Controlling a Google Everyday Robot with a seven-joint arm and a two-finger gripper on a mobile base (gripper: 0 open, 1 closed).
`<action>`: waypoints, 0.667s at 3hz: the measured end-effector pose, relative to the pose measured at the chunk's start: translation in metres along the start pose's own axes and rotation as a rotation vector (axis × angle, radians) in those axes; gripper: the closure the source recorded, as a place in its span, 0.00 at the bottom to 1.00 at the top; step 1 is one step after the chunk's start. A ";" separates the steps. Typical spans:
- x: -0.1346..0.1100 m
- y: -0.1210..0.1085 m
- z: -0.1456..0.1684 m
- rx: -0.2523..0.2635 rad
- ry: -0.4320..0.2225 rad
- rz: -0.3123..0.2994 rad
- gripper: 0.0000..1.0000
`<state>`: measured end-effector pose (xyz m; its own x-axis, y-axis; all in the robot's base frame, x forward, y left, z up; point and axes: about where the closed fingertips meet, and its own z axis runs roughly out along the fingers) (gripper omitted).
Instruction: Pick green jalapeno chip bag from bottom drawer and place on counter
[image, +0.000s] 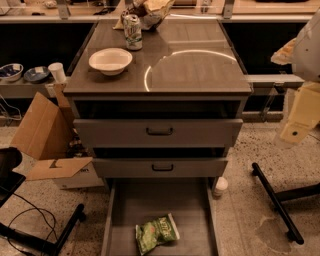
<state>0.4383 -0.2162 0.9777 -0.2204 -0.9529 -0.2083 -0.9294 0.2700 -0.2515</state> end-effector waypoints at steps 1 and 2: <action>-0.002 -0.002 -0.005 0.015 0.004 -0.002 0.00; -0.015 0.008 0.028 -0.001 -0.105 -0.017 0.00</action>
Offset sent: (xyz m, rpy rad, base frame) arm 0.0145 0.0412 -0.0744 0.2319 -0.0205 0.0912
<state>0.4424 -0.1957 0.9526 -0.1730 -0.9376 -0.3016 -0.9330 0.2541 -0.2548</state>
